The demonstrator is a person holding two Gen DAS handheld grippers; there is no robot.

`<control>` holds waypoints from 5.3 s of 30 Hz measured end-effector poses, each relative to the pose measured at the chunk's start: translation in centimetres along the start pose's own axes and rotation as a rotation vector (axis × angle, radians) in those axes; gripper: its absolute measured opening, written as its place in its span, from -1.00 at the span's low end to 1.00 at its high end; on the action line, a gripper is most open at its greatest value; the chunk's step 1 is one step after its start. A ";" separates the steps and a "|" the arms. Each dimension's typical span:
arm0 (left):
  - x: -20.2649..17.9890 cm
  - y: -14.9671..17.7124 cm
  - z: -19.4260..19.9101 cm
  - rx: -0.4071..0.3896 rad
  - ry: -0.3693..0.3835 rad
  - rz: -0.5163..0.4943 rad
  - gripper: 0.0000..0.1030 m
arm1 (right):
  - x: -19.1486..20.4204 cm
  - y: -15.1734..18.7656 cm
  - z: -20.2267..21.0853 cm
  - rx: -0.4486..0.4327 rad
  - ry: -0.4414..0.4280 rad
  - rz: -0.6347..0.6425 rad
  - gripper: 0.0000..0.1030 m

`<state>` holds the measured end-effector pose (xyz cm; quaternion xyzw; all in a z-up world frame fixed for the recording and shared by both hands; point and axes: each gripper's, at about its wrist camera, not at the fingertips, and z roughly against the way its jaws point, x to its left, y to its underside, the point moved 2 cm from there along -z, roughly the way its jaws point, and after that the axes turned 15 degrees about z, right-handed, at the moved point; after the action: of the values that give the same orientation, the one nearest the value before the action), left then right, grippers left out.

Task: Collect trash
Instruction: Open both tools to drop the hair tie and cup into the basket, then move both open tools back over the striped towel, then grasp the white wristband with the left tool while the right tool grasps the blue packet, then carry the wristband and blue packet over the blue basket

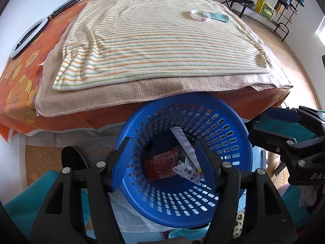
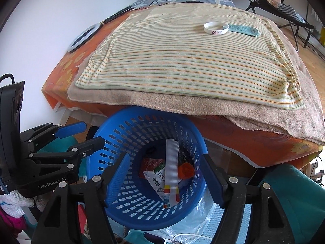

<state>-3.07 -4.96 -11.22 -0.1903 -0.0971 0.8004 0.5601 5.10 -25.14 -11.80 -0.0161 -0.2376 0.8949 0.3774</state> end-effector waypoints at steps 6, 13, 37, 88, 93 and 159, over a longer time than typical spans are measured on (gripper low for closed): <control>0.0 0.1 -0.2 0.016 -0.003 -0.004 0.31 | -0.1 -0.1 0.2 0.004 0.045 0.008 0.67; 0.1 0.0 -0.3 0.023 -0.004 0.011 0.31 | -0.6 -0.2 0.4 0.007 0.069 -0.007 0.67; -1.6 -3.0 1.4 0.009 0.034 0.032 0.31 | -3.3 -3.1 5.4 -0.106 0.155 -0.022 0.72; -13.7 -26.7 -11.7 -0.006 0.190 -0.031 -0.20 | -28.9 -18.3 -0.6 -0.150 0.091 -0.266 0.08; -14.2 -27.2 -13.5 0.006 0.193 -0.043 -0.32 | -30.9 -18.9 -3.8 -0.121 0.032 -0.342 -0.12; -6.0 -17.0 6.6 -0.260 0.181 -0.047 -0.95 | -10.2 -15.6 10.2 -0.306 0.278 0.097 -0.64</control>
<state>10.58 -4.13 2.21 -0.3302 -0.1532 0.7474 0.5558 20.70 -26.93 2.56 -0.2078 -0.3155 0.8547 0.3561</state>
